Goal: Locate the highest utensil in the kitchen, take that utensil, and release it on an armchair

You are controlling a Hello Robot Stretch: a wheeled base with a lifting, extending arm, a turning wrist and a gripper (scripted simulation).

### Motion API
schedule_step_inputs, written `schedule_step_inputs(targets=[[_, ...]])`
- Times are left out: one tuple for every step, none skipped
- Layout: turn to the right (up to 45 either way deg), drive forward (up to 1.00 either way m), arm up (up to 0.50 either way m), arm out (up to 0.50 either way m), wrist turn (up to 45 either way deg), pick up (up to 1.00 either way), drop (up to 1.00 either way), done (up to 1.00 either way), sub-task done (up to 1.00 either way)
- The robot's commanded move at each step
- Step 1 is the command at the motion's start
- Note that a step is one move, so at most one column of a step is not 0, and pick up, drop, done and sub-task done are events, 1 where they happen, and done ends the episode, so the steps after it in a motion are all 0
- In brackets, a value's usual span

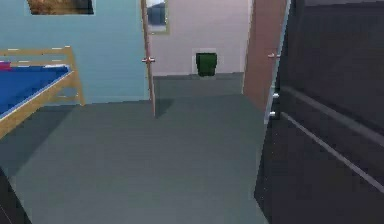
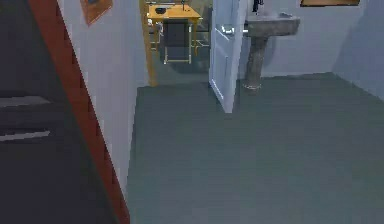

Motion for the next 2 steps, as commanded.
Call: schedule_step_inputs(targets=[[0.0, 1.00, 0.00, 0.00, 0.0, 0.00, 0.00, 0.00, 0.00], [0.0, 1.00, 0.00, 0.00, 0.0, 0.00, 0.00, 0.00, 0.00]])
